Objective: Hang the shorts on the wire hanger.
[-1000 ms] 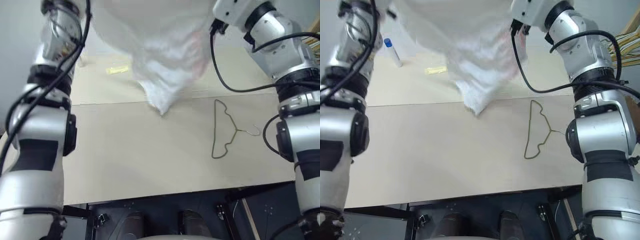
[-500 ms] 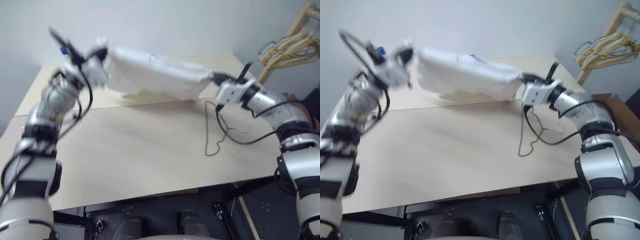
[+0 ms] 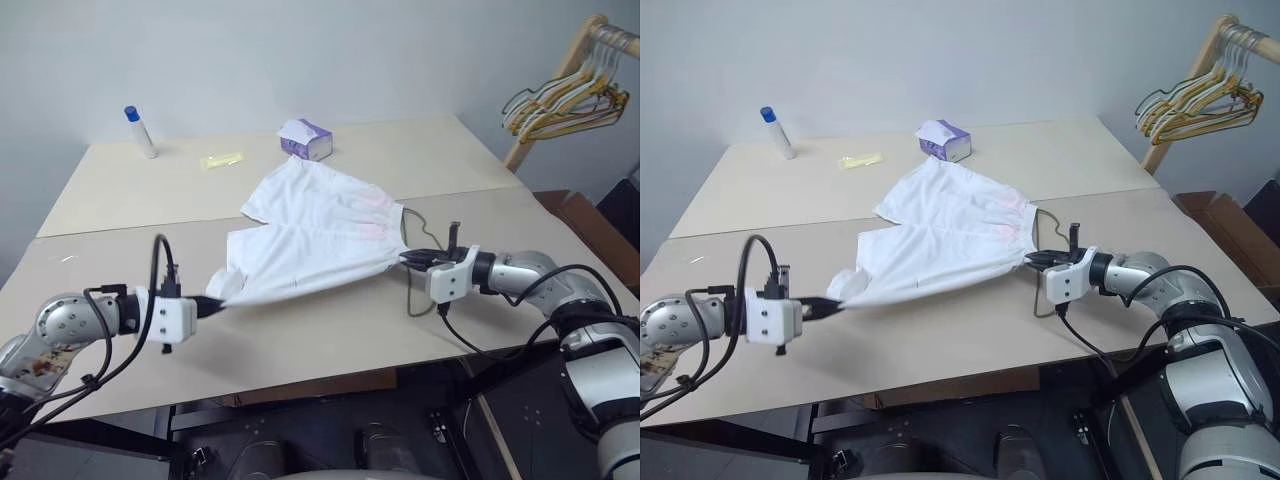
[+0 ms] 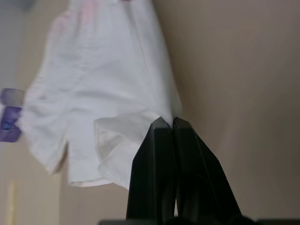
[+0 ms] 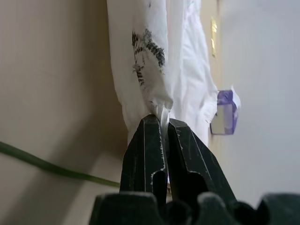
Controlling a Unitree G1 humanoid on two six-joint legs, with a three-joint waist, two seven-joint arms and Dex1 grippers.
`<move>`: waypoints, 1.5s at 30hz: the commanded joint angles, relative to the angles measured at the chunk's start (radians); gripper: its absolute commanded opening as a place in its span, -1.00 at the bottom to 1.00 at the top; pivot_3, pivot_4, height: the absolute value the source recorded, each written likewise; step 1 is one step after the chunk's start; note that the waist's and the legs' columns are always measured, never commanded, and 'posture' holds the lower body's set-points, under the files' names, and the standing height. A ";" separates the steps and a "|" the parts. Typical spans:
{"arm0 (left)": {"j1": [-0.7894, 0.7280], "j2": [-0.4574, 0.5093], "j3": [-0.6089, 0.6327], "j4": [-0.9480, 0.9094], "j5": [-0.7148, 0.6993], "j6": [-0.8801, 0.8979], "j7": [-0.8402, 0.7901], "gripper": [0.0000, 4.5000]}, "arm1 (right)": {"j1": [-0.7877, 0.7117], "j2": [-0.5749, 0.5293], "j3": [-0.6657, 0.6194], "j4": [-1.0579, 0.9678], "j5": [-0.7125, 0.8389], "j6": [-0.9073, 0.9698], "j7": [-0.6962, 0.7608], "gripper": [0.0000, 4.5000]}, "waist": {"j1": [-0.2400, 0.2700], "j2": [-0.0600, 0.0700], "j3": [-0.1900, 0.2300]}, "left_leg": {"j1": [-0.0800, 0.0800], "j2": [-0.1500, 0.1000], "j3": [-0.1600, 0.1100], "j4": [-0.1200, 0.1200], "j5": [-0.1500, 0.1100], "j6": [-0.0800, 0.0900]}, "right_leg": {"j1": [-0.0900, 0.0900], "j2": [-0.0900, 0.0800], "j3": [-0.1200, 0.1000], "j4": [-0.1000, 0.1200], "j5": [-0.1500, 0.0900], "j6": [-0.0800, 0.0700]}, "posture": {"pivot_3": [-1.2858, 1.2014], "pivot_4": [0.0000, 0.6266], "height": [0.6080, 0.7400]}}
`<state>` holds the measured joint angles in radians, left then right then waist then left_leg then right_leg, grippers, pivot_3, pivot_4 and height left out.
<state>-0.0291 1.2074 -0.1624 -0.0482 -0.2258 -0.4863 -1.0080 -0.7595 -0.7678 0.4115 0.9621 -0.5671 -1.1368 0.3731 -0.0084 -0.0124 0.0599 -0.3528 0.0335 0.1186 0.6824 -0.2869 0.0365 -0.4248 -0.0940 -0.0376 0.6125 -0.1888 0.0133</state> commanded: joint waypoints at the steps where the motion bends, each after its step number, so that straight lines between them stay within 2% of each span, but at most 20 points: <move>1: 0.050 0.046 0.048 -0.100 -0.054 0.055 -0.092 -0.97 | 0.034 -0.062 -0.029 -0.054 -0.036 0.020 -0.063 -1.00 | 0.007 0.000 0.000 | -0.001 0.000 0.000 0.000 0.000 0.000 | -0.001 0.000 0.000 0.000 0.000 0.000 | 0.13 -0.91 1.00; 4: 0.098 0.041 0.063 -0.193 -0.096 0.106 -0.125 -0.97 | 0.085 -0.085 -0.036 -0.112 -0.026 0.017 -0.059 -1.00 | 0.012 0.000 0.000 | -0.001 -0.001 0.001 0.000 0.001 -0.001 | -0.001 0.000 0.000 -0.001 0.000 0.000 | 0.12 -0.87 1.00; 8: 0.158 0.027 0.078 -0.298 -0.109 0.159 -0.149 -0.97 | 0.176 -0.121 -0.058 -0.207 0.059 0.033 -0.015 -1.00 | 0.014 -0.001 0.000 | 0.000 -0.001 0.000 0.000 0.000 0.001 | 0.000 0.000 0.000 -0.002 -0.001 0.001 | 0.12 -0.85 1.00; 13: 0.147 -0.006 0.044 -0.410 -0.092 0.293 -0.148 -0.97 | 0.275 -0.163 -0.088 -0.325 0.124 0.061 0.022 -1.00 | 0.016 -0.001 0.001 | 0.002 0.000 -0.003 0.000 0.000 0.001 | 0.002 0.001 0.001 -0.001 -0.008 0.001 | 0.11 -0.82 1.00; 17: 0.128 -0.055 -0.014 -0.441 -0.033 0.360 -0.152 -0.97 | 0.333 -0.176 -0.101 -0.398 0.157 0.085 0.053 -1.00 | 0.014 -0.002 0.001 | 0.003 0.000 -0.004 0.000 -0.001 0.002 | 0.003 0.002 0.003 -0.001 -0.009 0.001 | 0.11 -0.78 1.00; 21: 0.102 -0.157 -0.106 -0.400 0.072 0.385 -0.132 -0.97 | 0.370 -0.170 -0.114 -0.454 0.182 0.117 0.074 -1.00 | 0.017 -0.002 0.002 | 0.003 -0.001 -0.004 0.000 -0.001 0.002 | 0.003 0.002 0.004 -0.001 -0.009 0.001 | 0.11 -0.76 1.00; 22: 0.099 -0.180 -0.121 -0.390 0.093 0.392 -0.127 -0.79 | 0.379 -0.170 -0.117 -0.468 0.189 0.123 0.080 -0.86 | 0.017 -0.003 0.003 | 0.004 -0.001 -0.004 0.000 -0.002 0.003 | 0.003 0.002 0.005 -0.001 -0.009 0.001 | 0.11 -0.75 1.00; 24: 0.102 -0.231 -0.154 -0.378 0.139 0.424 -0.098 -0.60 | 0.401 -0.177 -0.120 -0.503 0.215 0.137 0.100 -0.60 | 0.018 -0.004 0.003 | 0.004 0.000 -0.004 0.000 -0.002 0.003 | 0.003 0.002 0.005 -0.001 -0.009 0.001 | 0.12 -0.75 1.00; 28: 0.115 -0.317 -0.186 -0.413 0.203 0.525 -0.023 -0.03 | 0.457 -0.215 -0.145 -0.556 0.285 0.167 0.149 0.01 | 0.024 -0.006 0.005 | 0.004 0.000 -0.004 0.000 -0.002 0.004 | 0.003 0.002 0.006 -0.001 -0.009 0.000 | 0.13 -0.73 1.00; 34: 0.120 -0.433 -0.164 -0.461 0.237 0.646 0.098 0.84 | 0.591 -0.308 -0.247 -0.644 0.444 0.282 0.225 0.96 | 0.039 -0.010 0.012 | 0.005 0.000 -0.004 0.000 -0.004 0.006 | 0.003 0.000 0.008 -0.001 -0.009 0.001 | 0.14 -0.71 1.00; 35: 0.120 -0.446 -0.160 -0.469 0.239 0.658 0.112 0.99 | 0.617 -0.321 -0.267 -0.667 0.484 0.317 0.246 1.00 | 0.042 -0.011 0.013 | 0.005 0.000 -0.004 0.000 -0.004 0.006 | 0.003 0.000 0.008 -0.002 -0.009 0.001 | 0.14 -0.71 1.00; 36: 0.120 -0.460 -0.160 -0.475 0.238 0.667 0.124 0.99 | 0.642 -0.334 -0.284 -0.689 0.514 0.347 0.265 1.00 | 0.046 -0.012 0.014 | 0.005 0.000 -0.004 0.000 -0.004 0.006 | 0.003 0.000 0.009 -0.001 -0.009 0.001 | 0.14 -0.71 1.00; 38: 0.120 -0.370 0.076 -0.545 0.046 0.725 0.031 0.99 | 0.689 -0.352 -0.321 -0.725 0.573 0.405 0.299 1.00 | 0.045 -0.014 0.016 | 0.005 0.001 -0.004 0.000 -0.004 0.007 | 0.002 0.000 0.010 -0.001 -0.009 0.001 | 0.13 -0.72 1.00; 39: 0.126 -0.309 0.266 -0.534 -0.092 0.753 -0.066 0.99 | 0.716 -0.356 -0.346 -0.745 0.612 0.449 0.317 1.00 | 0.043 -0.018 0.019 | 0.005 0.001 -0.003 0.000 -0.004 0.007 | 0.001 0.001 0.010 -0.001 -0.009 0.001 | 0.13 -0.72 1.00; 40: 0.135 -0.267 0.396 -0.523 -0.190 0.772 -0.132 0.99 | 0.737 -0.357 -0.366 -0.763 0.639 0.483 0.331 1.00 | 0.042 -0.019 0.020 | 0.004 0.005 -0.004 0.000 -0.004 0.006 | 0.000 0.003 0.009 0.000 -0.009 0.000 | 0.13 -0.72 1.00; 43: 0.161 -0.173 0.680 -0.423 -0.378 0.826 -0.324 0.99 | 0.782 -0.357 -0.414 -0.791 0.698 0.557 0.375 1.00 | 0.036 -0.012 0.020 | 0.003 0.009 -0.004 0.000 -0.004 0.006 | -0.001 0.004 0.003 -0.002 -0.010 -0.002 | 0.13 -0.73 1.00; 45: 0.159 -0.113 0.819 -0.295 -0.440 0.837 -0.464 0.99 | 0.794 -0.345 -0.442 -0.803 0.724 0.600 0.395 1.00 | 0.033 -0.007 0.020 | 0.002 0.006 -0.004 0.000 -0.006 0.005 | 0.000 0.002 0.003 -0.002 -0.012 0.001 | 0.13 -0.74 1.00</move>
<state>0.1251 1.0744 0.5585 -0.4168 -0.5951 0.3344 -1.3643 0.0360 -1.1108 0.0248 0.1924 0.1070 -0.5724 0.7518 0.0247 -0.0196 0.0799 -0.3514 0.0376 0.1145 0.6822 -0.2926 0.0415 -0.4256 -0.0929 -0.0337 0.6108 -0.2021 0.0157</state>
